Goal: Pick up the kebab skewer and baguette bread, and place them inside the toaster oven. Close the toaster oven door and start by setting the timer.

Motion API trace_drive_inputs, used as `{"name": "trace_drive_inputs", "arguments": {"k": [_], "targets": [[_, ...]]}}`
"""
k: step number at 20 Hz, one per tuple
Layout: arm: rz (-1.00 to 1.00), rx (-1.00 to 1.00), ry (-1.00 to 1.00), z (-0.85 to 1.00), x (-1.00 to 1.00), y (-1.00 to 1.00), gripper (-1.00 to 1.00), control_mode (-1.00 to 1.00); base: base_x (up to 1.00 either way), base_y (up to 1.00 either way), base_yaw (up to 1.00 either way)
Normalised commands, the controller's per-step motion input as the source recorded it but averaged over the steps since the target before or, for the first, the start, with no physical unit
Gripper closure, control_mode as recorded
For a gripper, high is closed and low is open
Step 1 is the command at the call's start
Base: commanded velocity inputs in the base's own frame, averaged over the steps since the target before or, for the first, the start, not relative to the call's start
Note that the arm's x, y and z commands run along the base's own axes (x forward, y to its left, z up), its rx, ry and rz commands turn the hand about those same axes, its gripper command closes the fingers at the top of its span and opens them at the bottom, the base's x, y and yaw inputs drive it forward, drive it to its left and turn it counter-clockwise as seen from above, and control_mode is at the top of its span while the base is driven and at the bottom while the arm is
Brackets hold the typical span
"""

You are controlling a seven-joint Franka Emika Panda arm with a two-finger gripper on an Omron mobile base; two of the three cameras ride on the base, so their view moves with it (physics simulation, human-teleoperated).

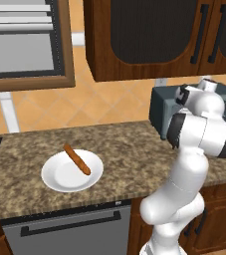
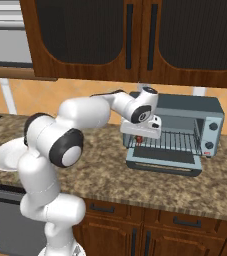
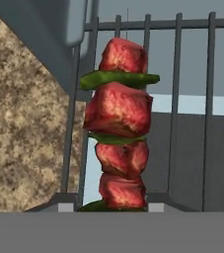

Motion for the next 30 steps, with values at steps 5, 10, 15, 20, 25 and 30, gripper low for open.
{"name": "trace_drive_inputs", "arguments": {"k": [5,10,15,20,25,30], "targets": [[0.00,0.00,0.00,-0.20,0.12,-0.02,-1.00,-1.00,0.00,0.00,0.00],[0.00,0.00,0.00,-0.18,0.06,-0.01,-1.00,-1.00,0.00,0.00,0.00],[0.00,0.00,0.00,-0.08,0.08,-0.08,-1.00,-1.00,0.00,0.00,0.00],[0.00,-0.02,-0.06,0.40,-0.87,-0.03,-1.00,-1.00,0.00,0.00,0.00],[0.00,-0.06,-0.16,0.45,-0.99,0.30,-1.00,-1.00,0.00,0.00,0.00],[0.00,-0.11,-0.06,0.00,-1.00,1.00,-1.00,-1.00,0.00,0.00,0.00]]}}
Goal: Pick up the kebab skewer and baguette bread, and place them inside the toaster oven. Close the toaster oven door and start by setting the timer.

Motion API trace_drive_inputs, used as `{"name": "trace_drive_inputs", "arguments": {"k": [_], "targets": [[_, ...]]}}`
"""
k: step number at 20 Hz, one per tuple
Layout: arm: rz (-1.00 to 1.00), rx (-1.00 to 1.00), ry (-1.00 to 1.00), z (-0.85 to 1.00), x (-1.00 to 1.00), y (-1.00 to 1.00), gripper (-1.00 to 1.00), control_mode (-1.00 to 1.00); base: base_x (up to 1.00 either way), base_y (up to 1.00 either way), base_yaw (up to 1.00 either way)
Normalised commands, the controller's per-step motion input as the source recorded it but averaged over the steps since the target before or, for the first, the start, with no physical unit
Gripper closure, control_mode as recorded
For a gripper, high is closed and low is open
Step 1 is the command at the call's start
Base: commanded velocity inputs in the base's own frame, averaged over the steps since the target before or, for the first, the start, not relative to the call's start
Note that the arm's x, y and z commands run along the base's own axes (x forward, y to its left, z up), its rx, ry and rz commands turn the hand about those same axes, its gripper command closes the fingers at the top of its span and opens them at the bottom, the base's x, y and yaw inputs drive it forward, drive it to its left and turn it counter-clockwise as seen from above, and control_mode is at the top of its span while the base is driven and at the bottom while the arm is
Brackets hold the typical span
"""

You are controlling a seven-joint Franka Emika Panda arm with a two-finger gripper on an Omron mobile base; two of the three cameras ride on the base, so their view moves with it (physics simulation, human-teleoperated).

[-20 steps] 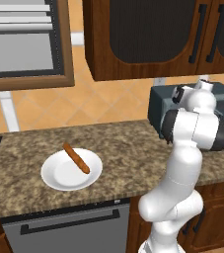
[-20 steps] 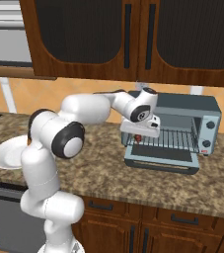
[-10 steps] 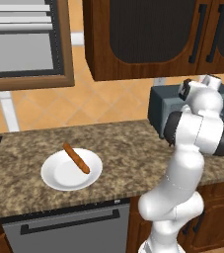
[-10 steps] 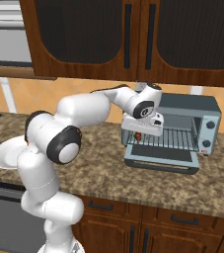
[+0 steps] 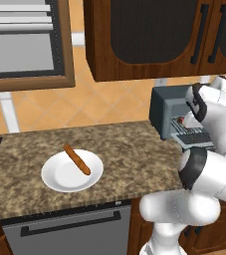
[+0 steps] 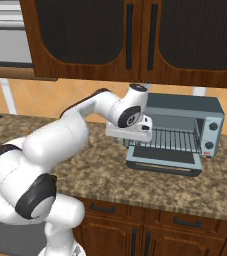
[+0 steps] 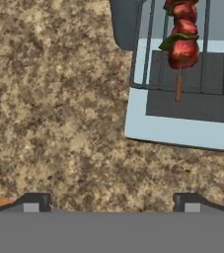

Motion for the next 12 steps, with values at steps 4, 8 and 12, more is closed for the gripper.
{"name": "trace_drive_inputs", "arguments": {"k": [4,8,12], "targets": [[0.00,-0.08,0.00,0.00,-0.95,1.00,-1.00,-1.00,0.00,0.00,0.00],[0.00,-0.09,-0.05,0.00,-0.79,1.00,-1.00,-1.00,0.00,0.00,0.00],[0.00,-0.04,-0.03,0.00,-0.41,1.00,-1.00,-1.00,0.00,0.00,0.00]]}}
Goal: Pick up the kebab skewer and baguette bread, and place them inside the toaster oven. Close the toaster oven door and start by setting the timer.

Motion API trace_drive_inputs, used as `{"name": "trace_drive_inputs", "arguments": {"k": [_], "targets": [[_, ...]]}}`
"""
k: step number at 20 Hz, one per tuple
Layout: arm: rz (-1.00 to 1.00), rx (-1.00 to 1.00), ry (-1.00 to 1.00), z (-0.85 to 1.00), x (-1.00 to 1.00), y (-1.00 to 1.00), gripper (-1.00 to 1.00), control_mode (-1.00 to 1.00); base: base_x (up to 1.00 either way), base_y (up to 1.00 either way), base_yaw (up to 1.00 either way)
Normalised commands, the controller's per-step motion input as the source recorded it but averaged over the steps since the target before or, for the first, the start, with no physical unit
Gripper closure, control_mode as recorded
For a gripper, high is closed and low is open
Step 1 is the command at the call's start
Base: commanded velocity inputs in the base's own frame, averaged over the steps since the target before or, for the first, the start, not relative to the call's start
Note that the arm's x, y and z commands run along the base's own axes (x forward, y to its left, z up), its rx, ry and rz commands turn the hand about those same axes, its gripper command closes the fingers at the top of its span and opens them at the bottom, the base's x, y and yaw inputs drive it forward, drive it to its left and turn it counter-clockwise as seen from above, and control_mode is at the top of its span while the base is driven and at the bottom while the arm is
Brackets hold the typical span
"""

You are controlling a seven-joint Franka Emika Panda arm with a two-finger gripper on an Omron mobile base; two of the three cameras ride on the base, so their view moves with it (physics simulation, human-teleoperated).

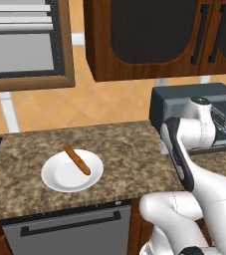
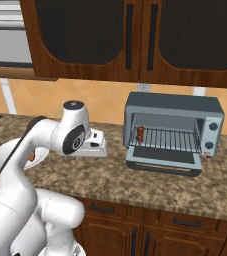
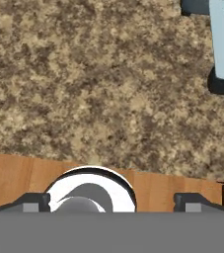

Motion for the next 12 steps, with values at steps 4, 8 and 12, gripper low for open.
{"name": "trace_drive_inputs", "arguments": {"k": [4,8,12], "targets": [[0.00,-0.01,0.00,0.00,-0.12,1.00,-1.00,-1.00,0.00,0.00,0.00],[0.02,0.00,0.01,0.01,0.24,1.00,-1.00,-1.00,0.00,0.00,0.00],[0.11,0.00,0.06,0.00,0.64,1.00,-1.00,-1.00,0.00,0.00,0.00]]}}
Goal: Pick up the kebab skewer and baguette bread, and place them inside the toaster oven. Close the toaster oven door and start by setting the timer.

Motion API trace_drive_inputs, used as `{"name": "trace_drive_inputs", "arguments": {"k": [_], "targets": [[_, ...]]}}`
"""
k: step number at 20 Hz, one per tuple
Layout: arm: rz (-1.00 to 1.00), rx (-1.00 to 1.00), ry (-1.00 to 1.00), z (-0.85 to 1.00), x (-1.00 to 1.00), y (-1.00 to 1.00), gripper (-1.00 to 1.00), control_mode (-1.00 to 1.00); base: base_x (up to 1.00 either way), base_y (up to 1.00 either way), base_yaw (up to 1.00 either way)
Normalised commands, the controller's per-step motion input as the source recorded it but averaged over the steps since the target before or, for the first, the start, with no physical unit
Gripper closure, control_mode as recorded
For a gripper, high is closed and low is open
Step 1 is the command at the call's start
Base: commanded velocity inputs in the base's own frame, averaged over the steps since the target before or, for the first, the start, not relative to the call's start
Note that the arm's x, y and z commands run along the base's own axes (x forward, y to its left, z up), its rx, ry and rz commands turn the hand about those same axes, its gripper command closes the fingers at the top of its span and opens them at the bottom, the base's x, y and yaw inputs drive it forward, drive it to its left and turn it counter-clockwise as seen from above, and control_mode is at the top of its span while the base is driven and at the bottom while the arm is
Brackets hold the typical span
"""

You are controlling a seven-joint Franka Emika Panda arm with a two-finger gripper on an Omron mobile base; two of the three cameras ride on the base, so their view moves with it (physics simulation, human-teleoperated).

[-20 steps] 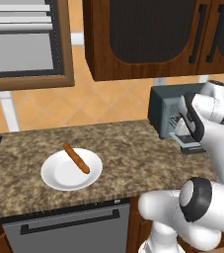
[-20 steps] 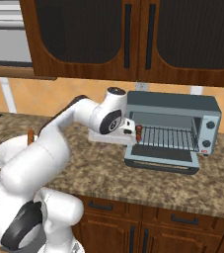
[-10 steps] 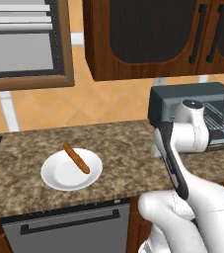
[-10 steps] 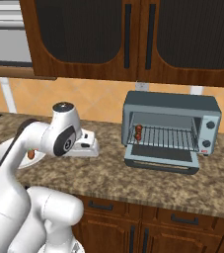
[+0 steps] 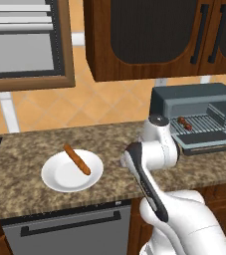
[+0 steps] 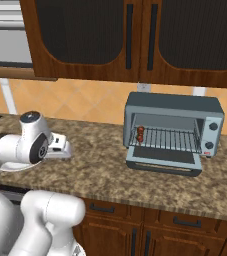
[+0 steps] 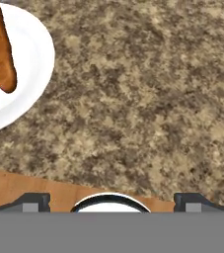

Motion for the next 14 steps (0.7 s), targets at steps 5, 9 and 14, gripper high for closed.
{"name": "trace_drive_inputs", "arguments": {"k": [5,9,14], "targets": [[0.16,0.00,0.06,0.00,0.88,1.00,-1.00,-1.00,0.00,0.00,0.00],[0.14,0.00,0.11,0.00,0.74,0.94,-1.00,-1.00,0.00,0.00,0.00],[0.07,0.00,0.20,-0.09,0.53,0.78,-1.00,-1.00,0.00,0.00,0.00]]}}
